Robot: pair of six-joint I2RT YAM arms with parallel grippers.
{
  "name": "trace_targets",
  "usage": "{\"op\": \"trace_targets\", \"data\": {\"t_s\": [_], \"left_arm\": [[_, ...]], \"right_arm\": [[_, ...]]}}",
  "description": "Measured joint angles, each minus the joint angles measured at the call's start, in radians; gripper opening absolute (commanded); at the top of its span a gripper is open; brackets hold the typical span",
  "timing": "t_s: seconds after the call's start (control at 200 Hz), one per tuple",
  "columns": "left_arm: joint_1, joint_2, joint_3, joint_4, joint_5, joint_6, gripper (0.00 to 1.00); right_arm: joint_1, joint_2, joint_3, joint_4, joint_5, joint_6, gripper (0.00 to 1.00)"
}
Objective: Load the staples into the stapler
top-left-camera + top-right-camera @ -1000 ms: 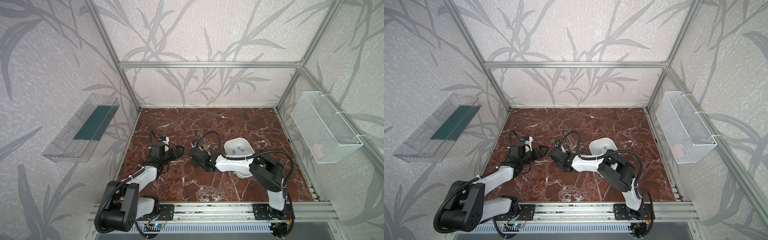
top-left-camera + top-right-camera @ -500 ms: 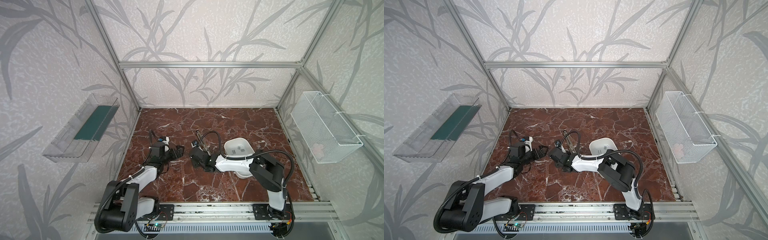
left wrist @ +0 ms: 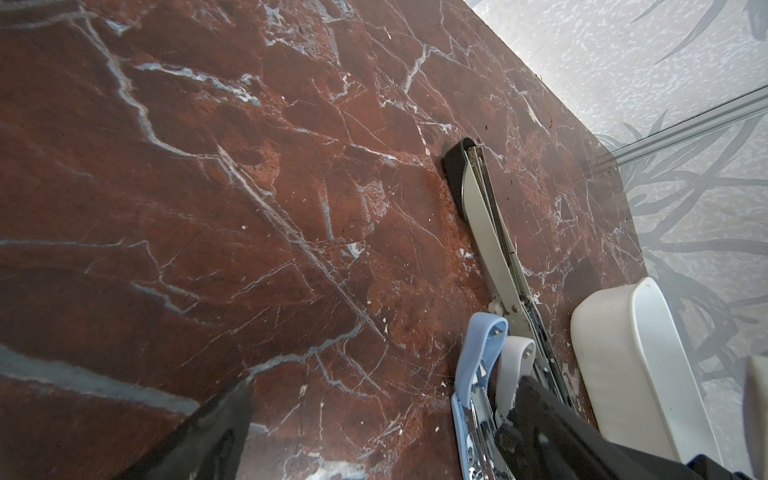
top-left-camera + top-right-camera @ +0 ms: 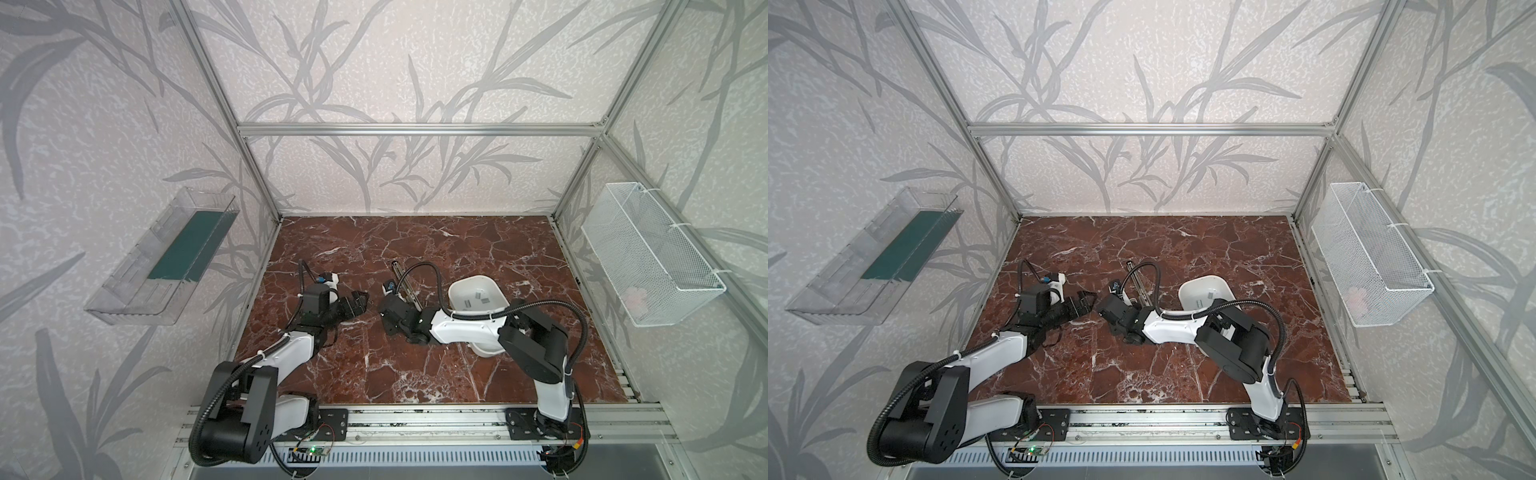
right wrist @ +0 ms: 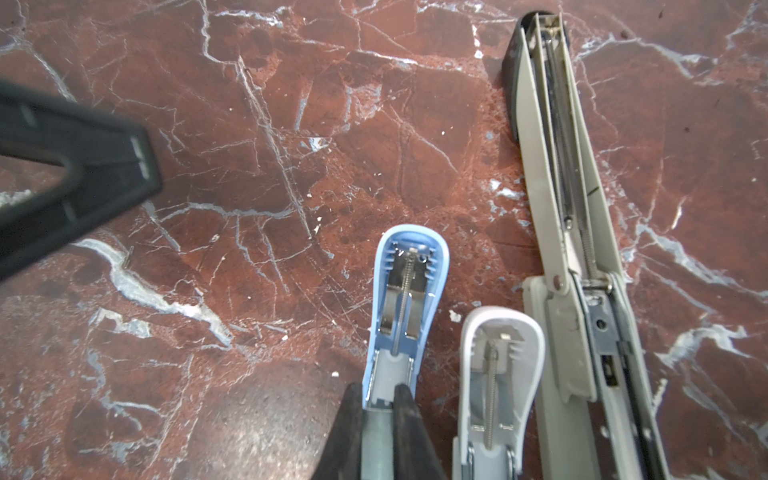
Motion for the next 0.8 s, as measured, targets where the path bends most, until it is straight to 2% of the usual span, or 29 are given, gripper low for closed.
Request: {"op": "trace_targets", "data": {"t_s": [0.8], "left_arm": [[0.0, 0.0, 0.0, 0.008, 0.001, 0.0, 0.99]], "right_arm": [[0.0, -0.001, -0.04, 0.005, -0.008, 0.025, 0.06]]}}
